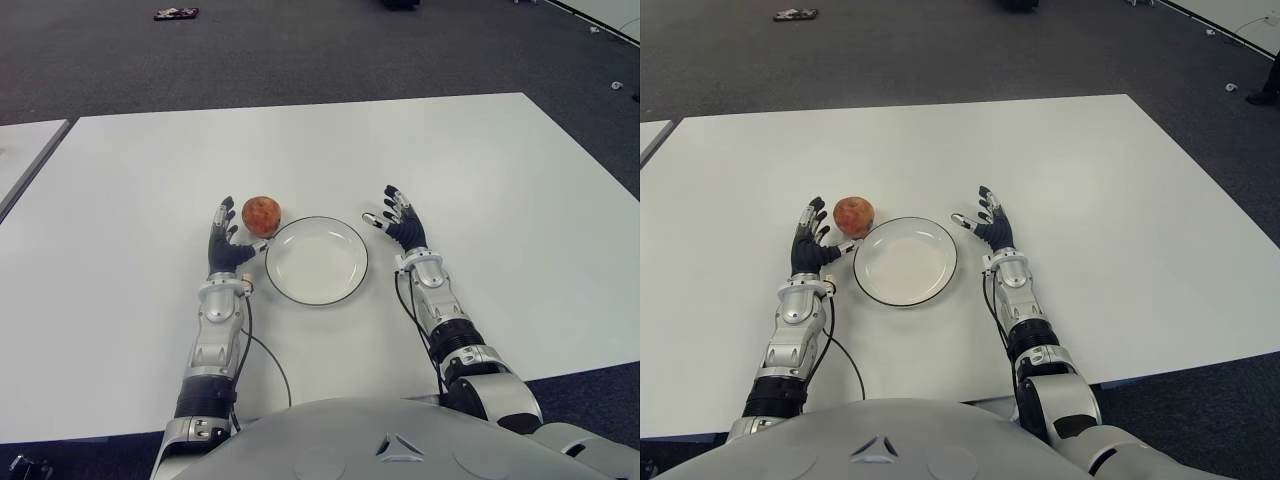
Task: Put the apples into the plate.
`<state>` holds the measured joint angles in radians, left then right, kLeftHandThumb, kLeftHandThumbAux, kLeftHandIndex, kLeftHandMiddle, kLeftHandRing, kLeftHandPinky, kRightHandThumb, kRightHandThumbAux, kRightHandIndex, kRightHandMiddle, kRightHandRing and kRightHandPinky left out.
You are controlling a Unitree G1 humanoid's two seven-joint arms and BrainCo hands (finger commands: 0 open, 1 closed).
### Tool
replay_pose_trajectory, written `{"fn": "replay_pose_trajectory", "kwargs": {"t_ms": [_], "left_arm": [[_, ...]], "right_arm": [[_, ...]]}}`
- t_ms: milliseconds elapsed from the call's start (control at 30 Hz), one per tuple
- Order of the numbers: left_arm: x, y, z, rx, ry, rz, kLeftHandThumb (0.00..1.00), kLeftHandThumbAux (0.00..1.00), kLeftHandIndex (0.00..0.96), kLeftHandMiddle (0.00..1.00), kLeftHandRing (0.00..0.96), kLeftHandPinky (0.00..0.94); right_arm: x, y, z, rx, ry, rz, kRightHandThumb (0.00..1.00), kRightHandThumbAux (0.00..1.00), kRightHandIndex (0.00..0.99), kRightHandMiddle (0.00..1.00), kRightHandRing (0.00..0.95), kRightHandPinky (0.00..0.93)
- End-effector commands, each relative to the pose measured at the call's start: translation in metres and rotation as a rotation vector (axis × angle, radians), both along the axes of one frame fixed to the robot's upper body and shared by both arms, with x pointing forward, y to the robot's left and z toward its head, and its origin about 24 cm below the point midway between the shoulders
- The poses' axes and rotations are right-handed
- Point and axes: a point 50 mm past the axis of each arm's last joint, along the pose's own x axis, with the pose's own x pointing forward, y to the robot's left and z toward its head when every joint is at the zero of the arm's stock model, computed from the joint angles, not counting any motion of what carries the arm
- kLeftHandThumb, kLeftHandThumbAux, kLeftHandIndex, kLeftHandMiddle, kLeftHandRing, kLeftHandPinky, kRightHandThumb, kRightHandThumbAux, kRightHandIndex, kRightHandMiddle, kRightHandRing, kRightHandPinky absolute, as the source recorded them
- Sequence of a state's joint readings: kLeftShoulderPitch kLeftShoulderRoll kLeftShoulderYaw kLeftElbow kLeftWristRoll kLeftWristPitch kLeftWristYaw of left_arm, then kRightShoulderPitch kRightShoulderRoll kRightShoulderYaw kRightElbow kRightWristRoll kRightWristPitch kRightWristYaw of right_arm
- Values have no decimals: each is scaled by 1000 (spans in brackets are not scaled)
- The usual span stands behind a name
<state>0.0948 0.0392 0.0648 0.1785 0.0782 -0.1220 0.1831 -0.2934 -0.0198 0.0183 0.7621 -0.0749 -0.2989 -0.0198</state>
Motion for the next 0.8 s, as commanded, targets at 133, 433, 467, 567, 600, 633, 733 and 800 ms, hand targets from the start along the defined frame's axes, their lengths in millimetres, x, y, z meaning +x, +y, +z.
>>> {"fn": "replay_pose_trajectory", "kwargs": {"t_ms": [133, 433, 467, 567, 600, 633, 733, 800], "left_arm": [[1, 1, -2, 1, 18, -7, 0, 364, 0, 0, 0, 39], [1, 3, -1, 2, 11, -2, 0, 367, 0, 0, 0, 38], [1, 4, 0, 2, 10, -1, 0, 368, 0, 0, 0, 38], [1, 6, 2, 8, 0, 6, 0, 370, 0, 0, 0, 37], [1, 7, 2, 11, -4, 8, 0, 371, 0, 0, 0, 37], [1, 7, 3, 14, -5, 9, 0, 372, 0, 0, 0, 37], [2, 8, 4, 20, -11, 11, 0, 373, 0, 0, 0, 38], [2, 9, 5, 24, -16, 11, 0, 372, 0, 0, 0, 38]], "right_arm": [[-16, 4, -25, 8, 141, 14, 61, 713, 0, 51, 69, 122], [-17, 5, -25, 5, 141, 18, 58, 706, 0, 47, 66, 115], [-17, 5, -25, 5, 141, 19, 58, 707, 0, 46, 65, 112], [-16, 6, -25, 5, 142, 19, 57, 708, 0, 46, 64, 110], [-16, 7, -25, 4, 142, 18, 56, 708, 0, 46, 64, 110], [-16, 7, -25, 4, 143, 18, 55, 708, 0, 47, 64, 111], [-16, 7, -26, 3, 144, 18, 53, 709, 0, 48, 64, 114], [-16, 8, -26, 3, 144, 19, 52, 710, 0, 48, 65, 117]]}}
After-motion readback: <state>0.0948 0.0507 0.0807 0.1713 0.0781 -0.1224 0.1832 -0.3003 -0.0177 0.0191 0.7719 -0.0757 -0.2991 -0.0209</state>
